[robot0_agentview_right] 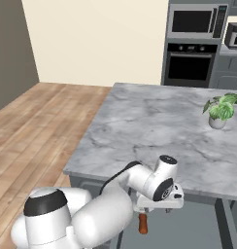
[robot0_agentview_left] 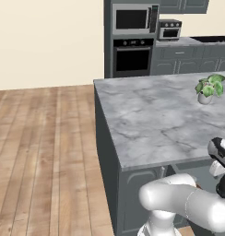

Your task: Take the pizza cutter from the drawer on the right and place it on the dining counter for cutting.

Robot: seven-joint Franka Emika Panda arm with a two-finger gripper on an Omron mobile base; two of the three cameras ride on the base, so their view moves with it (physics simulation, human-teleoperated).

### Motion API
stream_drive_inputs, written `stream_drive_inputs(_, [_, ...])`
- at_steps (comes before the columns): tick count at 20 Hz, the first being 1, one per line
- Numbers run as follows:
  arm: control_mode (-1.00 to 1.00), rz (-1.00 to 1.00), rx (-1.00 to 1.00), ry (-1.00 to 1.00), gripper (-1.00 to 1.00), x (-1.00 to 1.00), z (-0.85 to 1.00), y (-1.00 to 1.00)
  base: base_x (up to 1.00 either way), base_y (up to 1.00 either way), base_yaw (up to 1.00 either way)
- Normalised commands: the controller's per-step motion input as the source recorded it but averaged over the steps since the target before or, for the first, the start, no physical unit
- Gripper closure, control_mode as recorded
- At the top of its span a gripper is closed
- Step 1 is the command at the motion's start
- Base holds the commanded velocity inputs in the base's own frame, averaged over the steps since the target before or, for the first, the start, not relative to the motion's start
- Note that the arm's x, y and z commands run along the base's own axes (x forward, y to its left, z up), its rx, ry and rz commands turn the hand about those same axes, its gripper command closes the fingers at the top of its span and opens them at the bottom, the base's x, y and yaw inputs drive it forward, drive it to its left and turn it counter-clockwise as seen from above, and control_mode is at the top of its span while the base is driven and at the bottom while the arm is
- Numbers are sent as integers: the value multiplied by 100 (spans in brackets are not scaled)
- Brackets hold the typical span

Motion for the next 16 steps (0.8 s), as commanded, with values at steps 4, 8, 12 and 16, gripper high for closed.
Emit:
stream_drive_inputs(4, [-100,0,0,-2,-100,0,-5,0,0,0,0])
stream_drive_inputs(8, [-100,0,0,-2,-100,0,-3,0,0,0,0])
stream_drive_inputs(12, [-100,0,0,-1,-100,0,-4,0,0,0,0])
stream_drive_inputs(16, [-100,0,0,0,-100,15,-3,0,0,0,0])
